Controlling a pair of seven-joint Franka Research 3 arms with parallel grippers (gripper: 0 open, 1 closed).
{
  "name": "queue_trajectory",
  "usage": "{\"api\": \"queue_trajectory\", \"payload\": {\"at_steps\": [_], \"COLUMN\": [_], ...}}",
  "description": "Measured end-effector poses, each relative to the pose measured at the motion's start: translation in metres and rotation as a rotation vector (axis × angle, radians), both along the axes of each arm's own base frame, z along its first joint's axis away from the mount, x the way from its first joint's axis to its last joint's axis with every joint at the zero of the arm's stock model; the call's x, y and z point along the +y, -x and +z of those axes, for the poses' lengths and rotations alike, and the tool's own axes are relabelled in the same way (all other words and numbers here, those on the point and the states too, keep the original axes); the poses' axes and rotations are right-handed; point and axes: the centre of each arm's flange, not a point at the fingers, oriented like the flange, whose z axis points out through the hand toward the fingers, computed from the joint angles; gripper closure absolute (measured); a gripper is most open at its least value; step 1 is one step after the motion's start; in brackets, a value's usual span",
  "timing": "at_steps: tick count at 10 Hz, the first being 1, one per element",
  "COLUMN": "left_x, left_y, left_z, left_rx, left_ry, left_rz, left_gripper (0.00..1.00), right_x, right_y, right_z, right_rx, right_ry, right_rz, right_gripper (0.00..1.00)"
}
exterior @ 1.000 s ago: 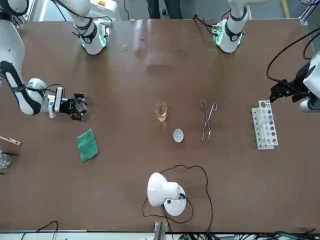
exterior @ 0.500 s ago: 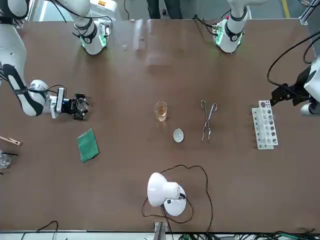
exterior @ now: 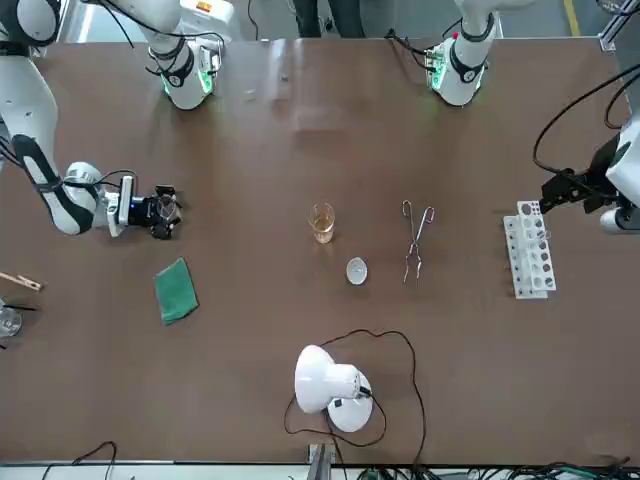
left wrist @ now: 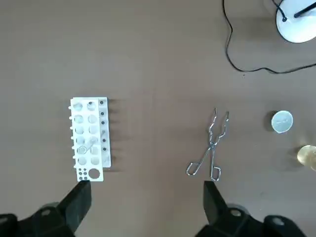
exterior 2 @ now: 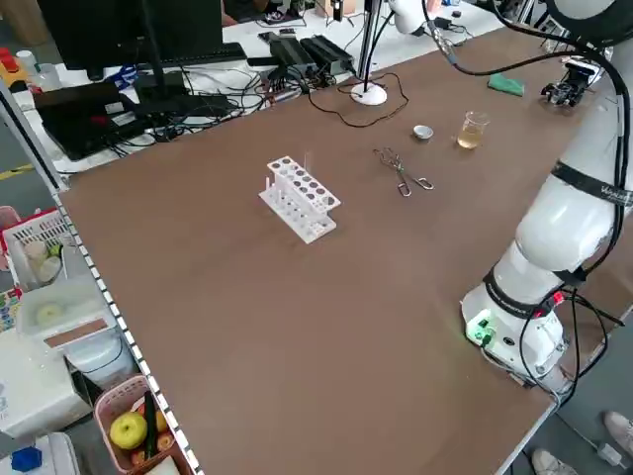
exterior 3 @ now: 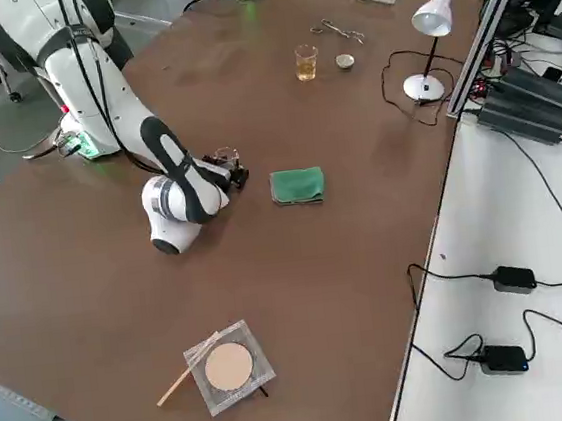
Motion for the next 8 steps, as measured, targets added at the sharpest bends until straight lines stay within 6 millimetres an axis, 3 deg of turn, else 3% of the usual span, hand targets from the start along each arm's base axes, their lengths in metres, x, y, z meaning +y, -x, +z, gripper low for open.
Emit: {"api": "queue_trajectory", "payload": {"at_steps": [8], "left_x": [0.0008], "left_y": [-0.0005], "left_z": [0.0007], "left_rx": [-0.002], "left_ry": [0.000], "left_rz": [0.003], "left_gripper": [0.00], "right_x": [0.0088], "right_y": [0.0049], "right_z": [-0.0066], "right_rx": [0.018], "right_ry": [-0.050], "right_rz": [0.012], "right_gripper": [0.59]}}
